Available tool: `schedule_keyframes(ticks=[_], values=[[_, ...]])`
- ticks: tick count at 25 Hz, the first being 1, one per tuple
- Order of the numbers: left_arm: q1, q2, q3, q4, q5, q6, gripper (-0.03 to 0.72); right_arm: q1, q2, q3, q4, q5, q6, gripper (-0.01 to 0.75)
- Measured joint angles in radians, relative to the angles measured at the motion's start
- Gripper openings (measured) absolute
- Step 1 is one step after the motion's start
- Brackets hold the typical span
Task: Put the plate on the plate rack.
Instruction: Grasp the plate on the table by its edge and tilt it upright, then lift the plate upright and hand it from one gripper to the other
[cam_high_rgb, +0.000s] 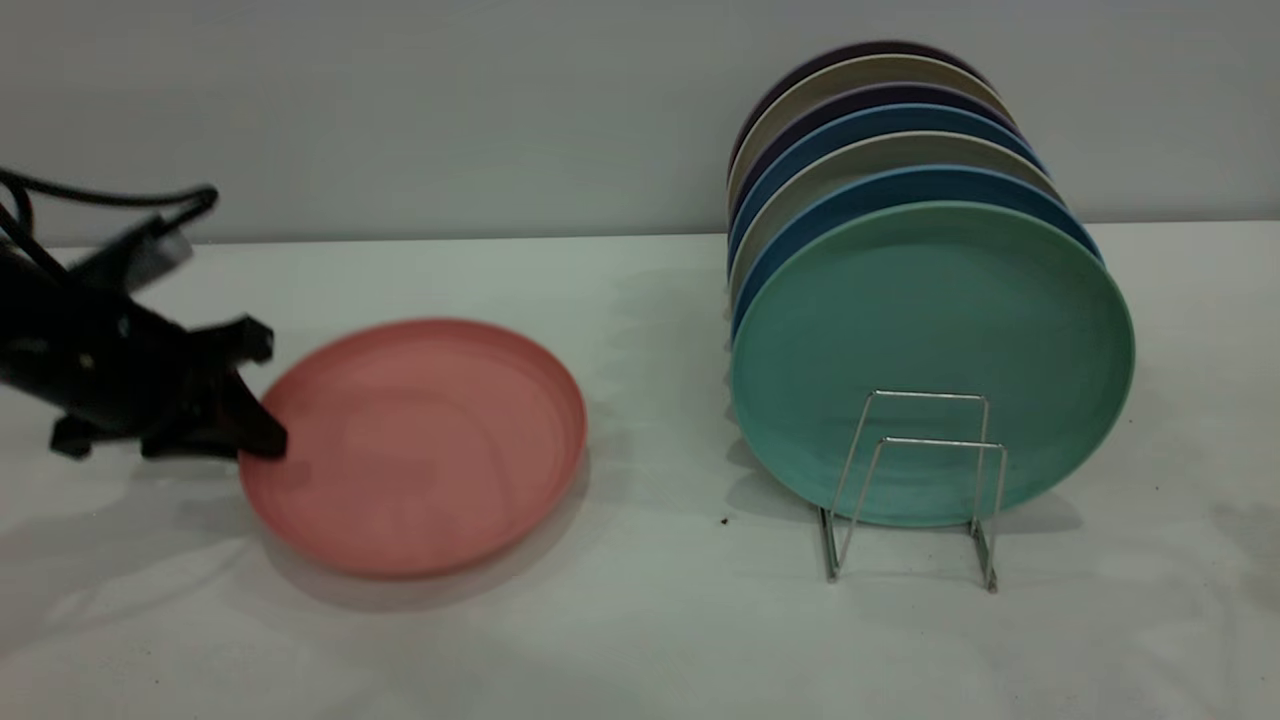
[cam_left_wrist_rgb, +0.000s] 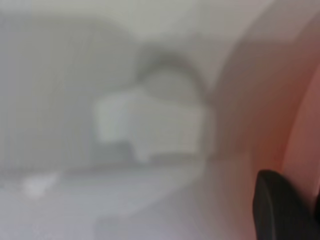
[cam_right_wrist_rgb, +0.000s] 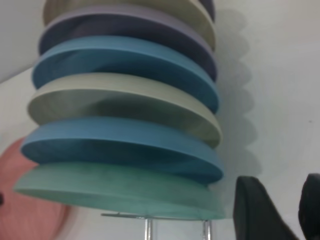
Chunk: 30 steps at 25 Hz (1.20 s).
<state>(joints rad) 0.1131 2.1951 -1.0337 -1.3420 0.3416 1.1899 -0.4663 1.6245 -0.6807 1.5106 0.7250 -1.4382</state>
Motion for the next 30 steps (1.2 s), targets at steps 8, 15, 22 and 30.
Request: schedule_keyframes(ticks=[8, 15, 22, 30], values=[[0.0, -0.196, 0.097, -0.001, 0.038, 0.092, 0.017, 0.0, -0.034, -0.001, -0.003, 0.096, -0.001, 0.239], [0.0, -0.294, 0.149, -0.089, 0.151, 0.201, 0.017, 0.023, -0.112, -0.001, -0.109, 0.106, 0.094, 0.239], [-0.057, -0.363, 0.149, -0.125, 0.219, 0.221, 0.017, 0.14, -0.207, -0.001, -0.207, 0.121, 0.184, 0.239], [-0.24, -0.376, 0.149, -0.153, 0.187, 0.229, 0.017, 0.197, -0.289, 0.095, -0.226, 0.105, 0.209, 0.239]])
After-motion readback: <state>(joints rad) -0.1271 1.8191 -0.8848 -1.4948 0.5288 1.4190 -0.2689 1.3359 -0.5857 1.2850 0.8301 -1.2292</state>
